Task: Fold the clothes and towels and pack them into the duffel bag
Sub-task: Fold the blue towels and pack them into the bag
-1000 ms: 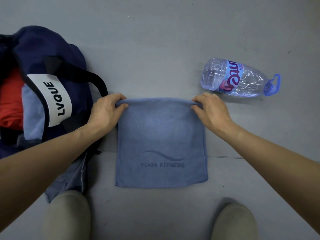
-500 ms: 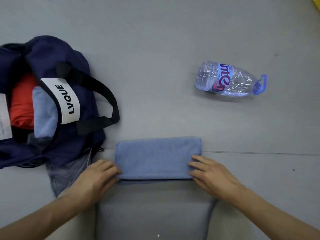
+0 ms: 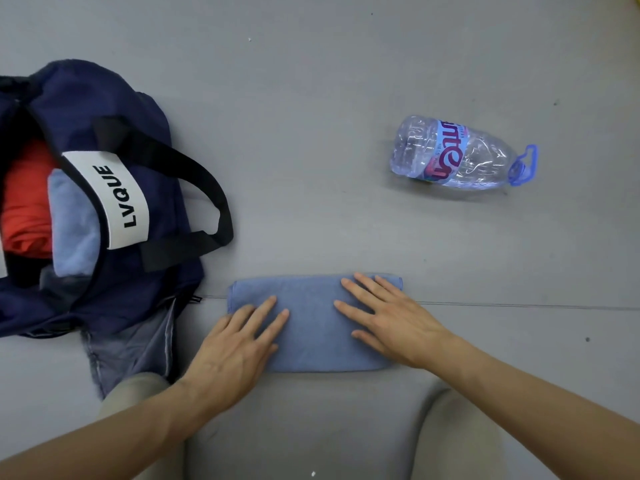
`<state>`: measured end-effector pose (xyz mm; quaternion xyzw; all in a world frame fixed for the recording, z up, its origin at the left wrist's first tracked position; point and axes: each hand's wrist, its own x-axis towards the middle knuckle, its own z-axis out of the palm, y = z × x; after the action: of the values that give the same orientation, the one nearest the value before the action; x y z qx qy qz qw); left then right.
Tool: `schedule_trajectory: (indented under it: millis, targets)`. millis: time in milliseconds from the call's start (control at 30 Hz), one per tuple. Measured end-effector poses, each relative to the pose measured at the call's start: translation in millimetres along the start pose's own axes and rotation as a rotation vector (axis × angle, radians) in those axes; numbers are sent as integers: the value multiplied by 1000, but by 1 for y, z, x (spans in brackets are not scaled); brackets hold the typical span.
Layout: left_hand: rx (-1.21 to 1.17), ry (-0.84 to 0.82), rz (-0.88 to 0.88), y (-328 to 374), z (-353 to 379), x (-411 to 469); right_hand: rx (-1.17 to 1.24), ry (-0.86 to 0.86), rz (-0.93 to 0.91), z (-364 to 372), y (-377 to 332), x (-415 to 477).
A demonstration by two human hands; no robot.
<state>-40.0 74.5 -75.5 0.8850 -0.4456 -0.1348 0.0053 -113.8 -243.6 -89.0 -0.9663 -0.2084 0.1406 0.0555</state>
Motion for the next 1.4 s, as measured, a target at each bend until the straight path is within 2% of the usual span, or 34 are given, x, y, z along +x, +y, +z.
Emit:
schedule_trajectory:
  millis: [267,567,700,800,933,1100,1200,1300,1400]
  targets:
    - [56,-4,16,-44,-14,68,-23,-85,113,-3,40,15]
    - [60,-8,-10,-67,-34,111,49,-140,187,-18,48,25]
    - [53,123,29,-38,-29,94,68,-113,256,-23,38,21]
    - [-24,132,100,0,-14,58,60,-55,276,-17,29,13]
    - [-46,85,56,3,0,35,79,-7,276,-12,18,-1]
    - [38,24,-47,-31,0,75,170,12,295,-13,-9,-6]
    - [61,-10,-94,-45,-13,92,198,-19,210,-11,-30,-3]
    - [-53,140,100,-31,-16,76,132,-15,152,-8,-32,2]
    - [-176,97,274,-3,-7,40,34,42,102,-4,-24,-1]
